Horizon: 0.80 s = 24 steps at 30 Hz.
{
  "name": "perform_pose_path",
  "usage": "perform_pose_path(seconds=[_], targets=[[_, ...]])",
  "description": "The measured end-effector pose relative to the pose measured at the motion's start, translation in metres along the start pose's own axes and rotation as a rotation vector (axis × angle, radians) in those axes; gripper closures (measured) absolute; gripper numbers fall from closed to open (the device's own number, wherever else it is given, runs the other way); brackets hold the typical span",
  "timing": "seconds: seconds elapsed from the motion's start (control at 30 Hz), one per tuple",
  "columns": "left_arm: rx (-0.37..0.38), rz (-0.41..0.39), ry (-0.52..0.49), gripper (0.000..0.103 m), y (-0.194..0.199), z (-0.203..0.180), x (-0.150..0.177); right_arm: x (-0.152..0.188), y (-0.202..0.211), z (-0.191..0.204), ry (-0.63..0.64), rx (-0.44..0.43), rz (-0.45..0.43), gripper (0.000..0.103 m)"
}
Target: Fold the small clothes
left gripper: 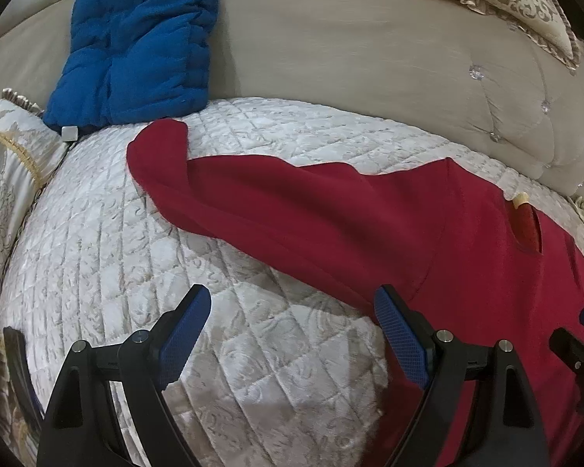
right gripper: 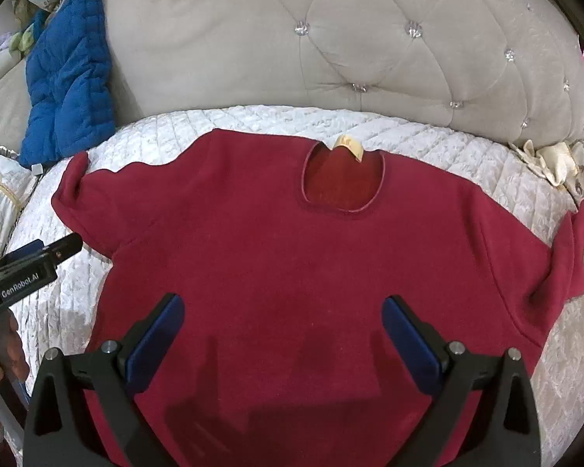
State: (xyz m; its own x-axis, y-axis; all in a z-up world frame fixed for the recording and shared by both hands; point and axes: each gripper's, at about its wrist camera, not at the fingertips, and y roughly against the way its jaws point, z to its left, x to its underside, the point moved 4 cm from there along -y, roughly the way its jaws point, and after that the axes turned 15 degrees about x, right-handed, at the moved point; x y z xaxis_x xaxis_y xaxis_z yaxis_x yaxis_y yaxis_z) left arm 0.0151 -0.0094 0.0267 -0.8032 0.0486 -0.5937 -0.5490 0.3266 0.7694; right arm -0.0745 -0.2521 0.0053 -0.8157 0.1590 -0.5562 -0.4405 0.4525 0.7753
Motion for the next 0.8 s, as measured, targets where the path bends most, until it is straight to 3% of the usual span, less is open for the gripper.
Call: perform_pose_path(seconds=[0.27,0.43,0.6,0.8], targets=[[0.005,-0.014,0.063,0.035,0.0,0.032,-0.01,0.002,-0.006,0.002,-0.005,-0.026,0.016,0.0],[0.017,-0.047,0.213,0.038,0.0,0.084,-0.029,0.001,-0.006,0.001,-0.005,-0.032,0.011,0.0],[-0.034,-0.097,0.361,0.041,-0.007,0.145,-0.053,0.002,-0.009,-0.001,-0.031,-0.055,0.029,0.0],[0.028,-0.112,0.546,0.045,-0.036,0.196,-0.075,0.001,-0.008,0.005,-0.018,-0.085,0.023,0.0]])
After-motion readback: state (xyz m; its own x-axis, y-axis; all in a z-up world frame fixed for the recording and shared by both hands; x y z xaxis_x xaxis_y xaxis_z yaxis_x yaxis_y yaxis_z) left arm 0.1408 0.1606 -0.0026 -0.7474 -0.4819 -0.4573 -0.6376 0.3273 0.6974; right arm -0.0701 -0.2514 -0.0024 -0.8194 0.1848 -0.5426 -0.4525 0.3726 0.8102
